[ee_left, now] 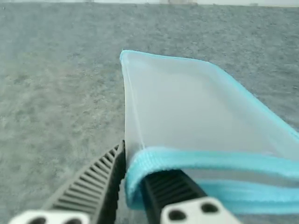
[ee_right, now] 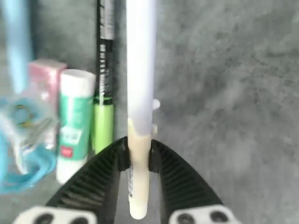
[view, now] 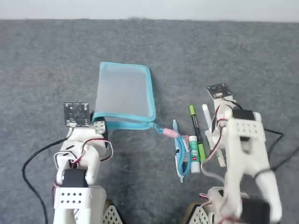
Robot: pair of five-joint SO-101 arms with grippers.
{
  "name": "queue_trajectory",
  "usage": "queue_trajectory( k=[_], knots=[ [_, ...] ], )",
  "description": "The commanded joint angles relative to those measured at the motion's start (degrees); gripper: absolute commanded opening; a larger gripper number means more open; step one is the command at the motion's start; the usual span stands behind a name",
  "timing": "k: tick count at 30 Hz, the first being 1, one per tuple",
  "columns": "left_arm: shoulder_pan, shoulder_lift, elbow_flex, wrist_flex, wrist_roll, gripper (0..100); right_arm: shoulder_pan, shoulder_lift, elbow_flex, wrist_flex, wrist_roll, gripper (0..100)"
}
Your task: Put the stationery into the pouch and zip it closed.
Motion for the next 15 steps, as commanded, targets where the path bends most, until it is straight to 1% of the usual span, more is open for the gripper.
queue_trajectory(
  k=[1,4,6,9,12,15],
  knots=[
    [2.64,0.62,-0.48,-3.6,0.79,1,-4.97,-13.93,-0.97,8.48,2.02,0.7],
    [3.52,0.62,-0.48,-3.69,0.97,1,-9.71,-19.74,-3.16,13.93,2.37,0.7],
    [4.31,0.62,-0.48,-3.87,0.97,1,-13.05,-21.05,-5.27,16.22,2.64,0.7],
    [5.71,0.97,0.57,-7.3,1.05,1,-20.44,-21.14,-7.12,19.38,5.19,0.7],
    [7.21,0.97,1.71,-10.55,1.05,1,-28.7,-21.05,-7.38,21.14,5.63,0.7],
    [9.05,0.97,1.71,-10.55,0.79,1,-34.42,-21.05,-7.56,21.41,5.19,0.7]
  ],
)
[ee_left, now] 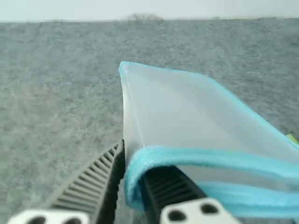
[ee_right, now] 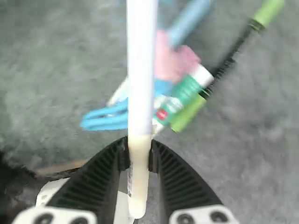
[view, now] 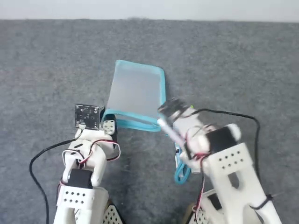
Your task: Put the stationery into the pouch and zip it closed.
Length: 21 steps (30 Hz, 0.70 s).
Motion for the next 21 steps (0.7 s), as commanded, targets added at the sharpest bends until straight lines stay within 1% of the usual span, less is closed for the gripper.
queue_trajectory(
  k=[1,6,10,15,18,21],
  knots=[
    [2.81,0.97,-1.01,-2.64,0.62,1,-6.11,-1.8,-3.52,0.48,0.7,0.7],
    [3.34,0.97,-0.92,-2.64,0.53,1,-6.2,-0.66,-3.6,-1.27,-0.97,0.7],
    [4.48,0.97,-0.92,-2.46,0.53,1,-5.76,6.46,-7.56,-2.51,-3.16,0.7],
    [7.74,0.79,-0.84,-1.58,0.44,1,-2.59,20.09,-20.13,-2.59,-7.56,0.7],
    [7.91,0.97,-0.84,-1.58,0.44,1,-0.92,29.49,-29.19,-1.98,-10.46,0.7],
    [7.91,0.97,-0.75,-1.58,0.44,1,-0.75,39.43,-39.3,1.36,-12.31,0.7]
  ],
)
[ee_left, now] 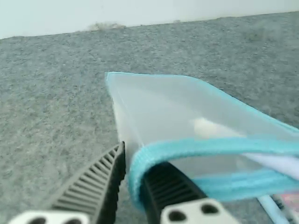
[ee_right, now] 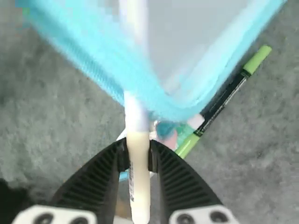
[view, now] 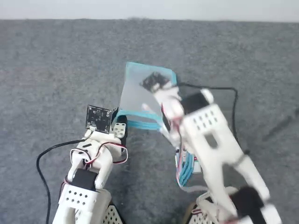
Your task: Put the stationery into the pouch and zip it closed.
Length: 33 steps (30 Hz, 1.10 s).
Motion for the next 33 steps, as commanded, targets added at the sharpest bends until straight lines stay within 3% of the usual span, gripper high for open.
queue_trajectory(
  k=[1,8,10,15,25,33],
  knots=[
    [0.62,0.88,-0.31,-1.23,0.44,1,1.27,10.51,-15.12,4.0,-2.99,0.7],
    [0.7,0.62,0.4,-1.41,0.35,1,0.84,27.56,-40.44,11.21,-7.47,1.3],
    [0.62,0.7,0.4,-1.41,0.35,1,0.04,28.62,-42.55,11.21,-7.47,5.8],
    [0.18,0.97,0.66,-2.64,0.35,1,-4.09,27.21,-42.55,11.12,-7.21,22.6],
    [0.18,0.7,2.24,-4.4,-2.73,1,-5.14,12.7,-40.35,11.03,-4.75,18.4],
    [0.0,0.62,2.24,-4.31,-2.9,1,-2.51,-1.01,-17.49,1.8,-3.08,18.4]
  ],
)
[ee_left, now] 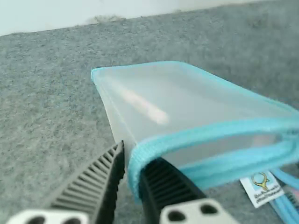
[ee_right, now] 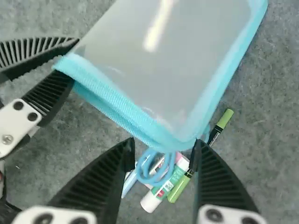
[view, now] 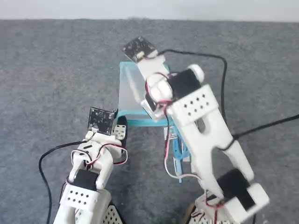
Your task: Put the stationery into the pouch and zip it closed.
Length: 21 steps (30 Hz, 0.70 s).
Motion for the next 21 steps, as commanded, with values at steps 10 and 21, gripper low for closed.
queue_trajectory(
  k=[10,21],
  knots=[
    [-1.32,0.62,-1.01,-1.58,-0.62,1,19.12,-18.59,39.03,-11.56,5.8,18.4],
    [-1.32,0.88,-0.92,-1.49,-0.62,1,22.02,-20.26,54.51,-23.08,5.98,18.4]
  ],
)
